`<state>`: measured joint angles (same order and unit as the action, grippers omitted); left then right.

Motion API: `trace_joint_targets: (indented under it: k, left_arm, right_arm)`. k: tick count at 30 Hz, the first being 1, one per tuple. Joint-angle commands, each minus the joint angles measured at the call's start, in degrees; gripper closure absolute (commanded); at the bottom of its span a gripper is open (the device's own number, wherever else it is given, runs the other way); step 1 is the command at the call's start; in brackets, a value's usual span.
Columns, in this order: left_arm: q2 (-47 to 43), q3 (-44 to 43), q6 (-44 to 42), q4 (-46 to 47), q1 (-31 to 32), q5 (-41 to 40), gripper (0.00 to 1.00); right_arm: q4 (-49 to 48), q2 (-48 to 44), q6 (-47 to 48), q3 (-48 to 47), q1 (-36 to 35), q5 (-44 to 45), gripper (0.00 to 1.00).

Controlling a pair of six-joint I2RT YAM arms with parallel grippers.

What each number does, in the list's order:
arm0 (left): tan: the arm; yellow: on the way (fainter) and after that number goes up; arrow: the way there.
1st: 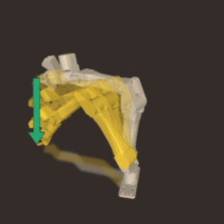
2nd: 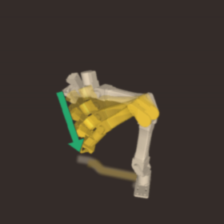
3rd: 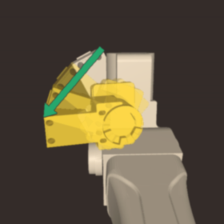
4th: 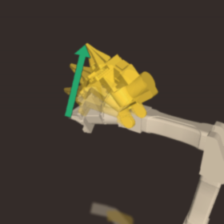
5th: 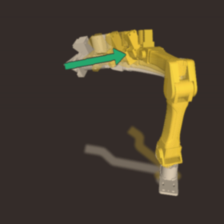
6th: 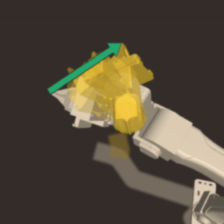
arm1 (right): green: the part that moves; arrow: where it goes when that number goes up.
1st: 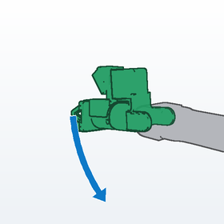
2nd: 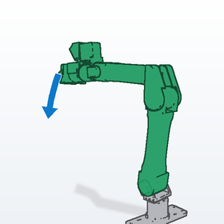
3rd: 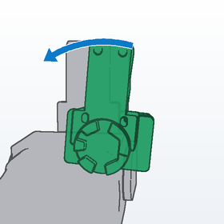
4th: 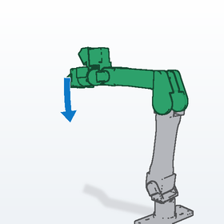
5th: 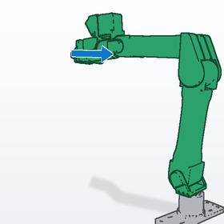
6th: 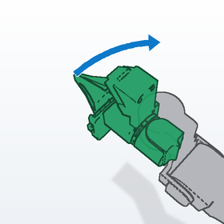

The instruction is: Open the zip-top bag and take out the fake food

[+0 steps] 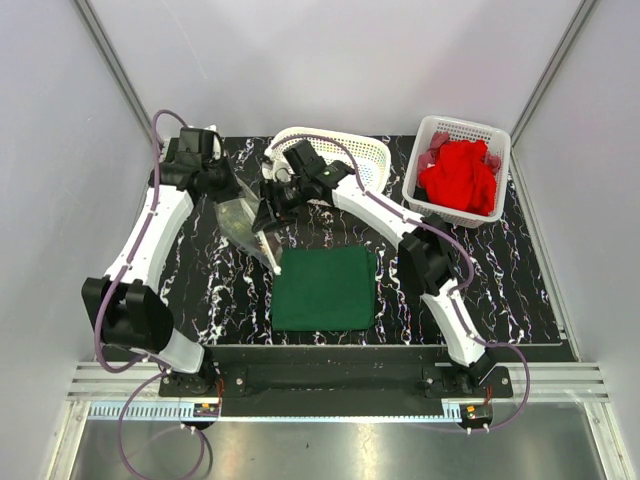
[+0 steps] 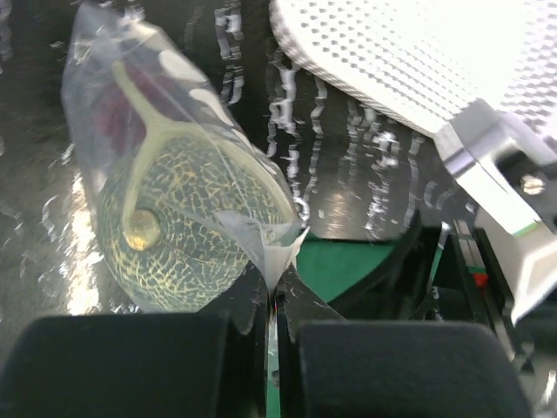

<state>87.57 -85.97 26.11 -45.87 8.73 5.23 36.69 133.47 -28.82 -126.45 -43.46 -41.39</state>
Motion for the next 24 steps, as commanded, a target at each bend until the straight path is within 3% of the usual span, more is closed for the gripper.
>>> trace_joint_targets:
  k: [1,7,12,16,18,20,22,23,24]
  left_arm:
    - [-5.74,2.82,-4.05,8.85,-2.49,15.38,1.00]
    - [-7.59,6.43,-4.40,12.11,-6.09,23.84,1.00]
    - [-8.20,8.18,-4.23,13.78,-7.15,25.79,1.00]
    - [-7.94,9.07,-2.47,15.71,-7.50,26.58,1.00]
    - [-8.20,9.42,-1.16,16.86,-7.68,26.67,1.00]
    - [-8.29,9.25,-0.62,17.21,-7.68,25.27,1.00]
    - [-8.82,9.77,-0.01,17.04,-8.03,24.13,0.98]
    - [-8.91,9.95,0.52,16.86,-8.29,23.51,0.93]
    - [-9.52,10.38,0.96,16.86,-8.38,22.90,0.78]
  right_arm:
    - [-1.79,-5.50,5.79,0.42,1.63,-5.89,0.47]
    - [-4.15,-6.55,5.62,2.00,2.42,-11.41,0.43]
    - [-8.46,-6.03,2.64,2.97,2.77,-17.58,0.52]
    - [-12.51,-3.67,-1.50,1.92,1.02,-19.08,0.53]
    - [-12.86,-2.52,-2.81,0.25,0.75,-18.56,0.62]
    - [-13.48,-1.11,-4.58,-1.42,0.66,-18.30,0.84]
    - [-13.48,-0.67,-4.67,-2.13,0.75,-16.81,0.94]
    - [-13.48,-0.41,-4.49,-3.17,0.75,-16.36,1.00]
    - [-13.48,0.03,-4.67,-3.62,0.83,-15.92,1.00]
